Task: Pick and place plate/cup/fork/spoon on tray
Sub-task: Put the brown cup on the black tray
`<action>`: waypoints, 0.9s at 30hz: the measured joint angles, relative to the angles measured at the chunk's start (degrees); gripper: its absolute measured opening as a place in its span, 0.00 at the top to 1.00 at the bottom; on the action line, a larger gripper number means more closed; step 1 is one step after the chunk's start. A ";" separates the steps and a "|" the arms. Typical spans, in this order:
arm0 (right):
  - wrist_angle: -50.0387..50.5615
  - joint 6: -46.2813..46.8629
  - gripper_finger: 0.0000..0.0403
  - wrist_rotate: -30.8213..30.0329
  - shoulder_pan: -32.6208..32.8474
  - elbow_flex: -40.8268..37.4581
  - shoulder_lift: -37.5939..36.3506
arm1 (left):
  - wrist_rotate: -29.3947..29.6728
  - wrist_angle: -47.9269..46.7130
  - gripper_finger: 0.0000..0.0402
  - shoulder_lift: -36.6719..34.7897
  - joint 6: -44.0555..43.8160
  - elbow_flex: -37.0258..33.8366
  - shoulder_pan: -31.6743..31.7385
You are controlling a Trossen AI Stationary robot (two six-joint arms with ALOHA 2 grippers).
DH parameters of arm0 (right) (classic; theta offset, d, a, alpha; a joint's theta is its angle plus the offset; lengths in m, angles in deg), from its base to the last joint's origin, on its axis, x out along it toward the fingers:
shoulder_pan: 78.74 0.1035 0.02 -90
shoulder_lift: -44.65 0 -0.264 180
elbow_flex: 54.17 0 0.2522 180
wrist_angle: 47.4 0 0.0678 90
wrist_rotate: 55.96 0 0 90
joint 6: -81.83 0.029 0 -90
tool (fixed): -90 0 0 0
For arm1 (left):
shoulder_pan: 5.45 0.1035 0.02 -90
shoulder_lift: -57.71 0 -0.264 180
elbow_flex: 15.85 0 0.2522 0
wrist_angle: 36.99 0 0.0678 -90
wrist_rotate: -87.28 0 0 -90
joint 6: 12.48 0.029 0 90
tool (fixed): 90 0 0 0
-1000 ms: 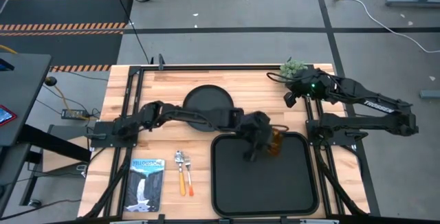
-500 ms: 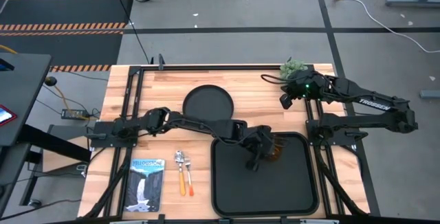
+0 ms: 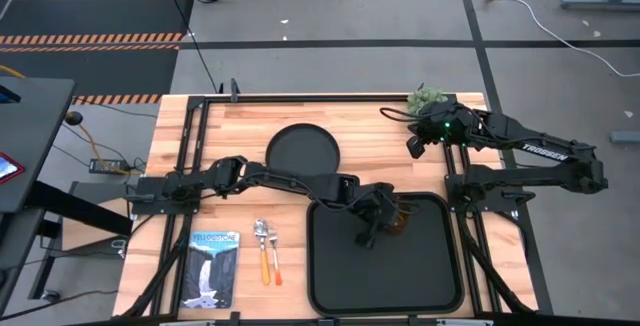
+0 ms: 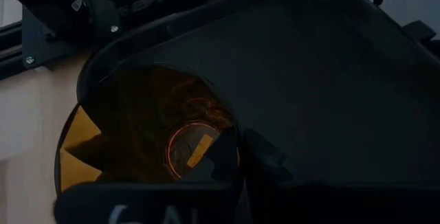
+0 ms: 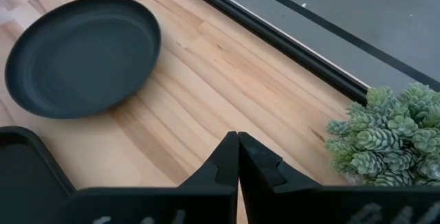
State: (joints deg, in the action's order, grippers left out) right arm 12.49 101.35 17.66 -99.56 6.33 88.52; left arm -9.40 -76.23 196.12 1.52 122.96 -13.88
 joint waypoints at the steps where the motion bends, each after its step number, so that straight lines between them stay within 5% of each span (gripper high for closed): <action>1: 0.00 -0.01 0.97 0.00 0.00 0.00 0.00 | -0.01 -0.16 0.95 0.00 0.13 0.00 -0.07; 18: 0.05 0.01 0.97 0.02 -0.02 0.00 0.00 | -0.05 -2.13 0.95 0.00 1.49 0.04 -0.12; 27: 0.04 -0.06 0.97 0.02 -0.01 0.00 0.00 | -0.05 -1.50 0.79 0.00 3.21 0.04 -0.22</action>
State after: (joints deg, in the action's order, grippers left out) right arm 12.54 101.29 17.68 -99.57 6.33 88.52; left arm -9.45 -77.73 196.12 4.73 123.01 -14.11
